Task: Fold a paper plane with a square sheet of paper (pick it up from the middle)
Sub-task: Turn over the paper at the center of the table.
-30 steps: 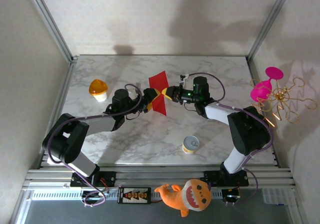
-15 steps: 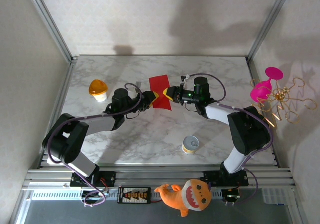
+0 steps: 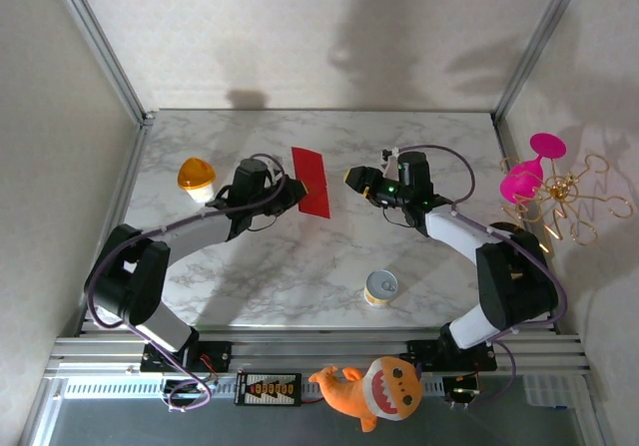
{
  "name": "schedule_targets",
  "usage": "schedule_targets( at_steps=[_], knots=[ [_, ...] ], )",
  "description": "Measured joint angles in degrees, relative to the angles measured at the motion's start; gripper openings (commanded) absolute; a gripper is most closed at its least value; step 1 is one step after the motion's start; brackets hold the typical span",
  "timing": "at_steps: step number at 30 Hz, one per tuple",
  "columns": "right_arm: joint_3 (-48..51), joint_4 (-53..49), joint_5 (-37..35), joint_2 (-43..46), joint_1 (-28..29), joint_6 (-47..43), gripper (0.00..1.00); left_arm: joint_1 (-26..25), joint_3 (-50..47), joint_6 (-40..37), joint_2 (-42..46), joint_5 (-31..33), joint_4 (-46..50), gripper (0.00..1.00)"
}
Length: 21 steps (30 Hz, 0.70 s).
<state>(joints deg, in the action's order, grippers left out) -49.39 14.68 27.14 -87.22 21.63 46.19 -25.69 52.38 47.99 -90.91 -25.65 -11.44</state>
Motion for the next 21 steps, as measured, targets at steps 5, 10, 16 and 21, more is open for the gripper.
schedule_targets(
  at_steps=[5,10,16,21],
  knots=[
    [0.0,-5.5,-9.2,3.1,0.0,-4.7,0.77,-1.1,9.1,-9.7,0.0,16.0,19.1,0.06],
    [0.1,-7.9,-16.5,5.6,0.0,-6.9,0.81,-5.0,17.6,-15.8,-1.2,33.9,34.1,0.06],
    [0.9,-8.8,-21.6,6.6,0.0,-7.5,0.81,-9.7,25.4,-18.3,-8.5,50.9,45.4,0.06],
    [1.8,-10.0,-24.1,6.7,0.0,-7.5,0.81,-12.5,28.7,-18.1,-16.5,59.1,51.4,0.12]
  ],
)
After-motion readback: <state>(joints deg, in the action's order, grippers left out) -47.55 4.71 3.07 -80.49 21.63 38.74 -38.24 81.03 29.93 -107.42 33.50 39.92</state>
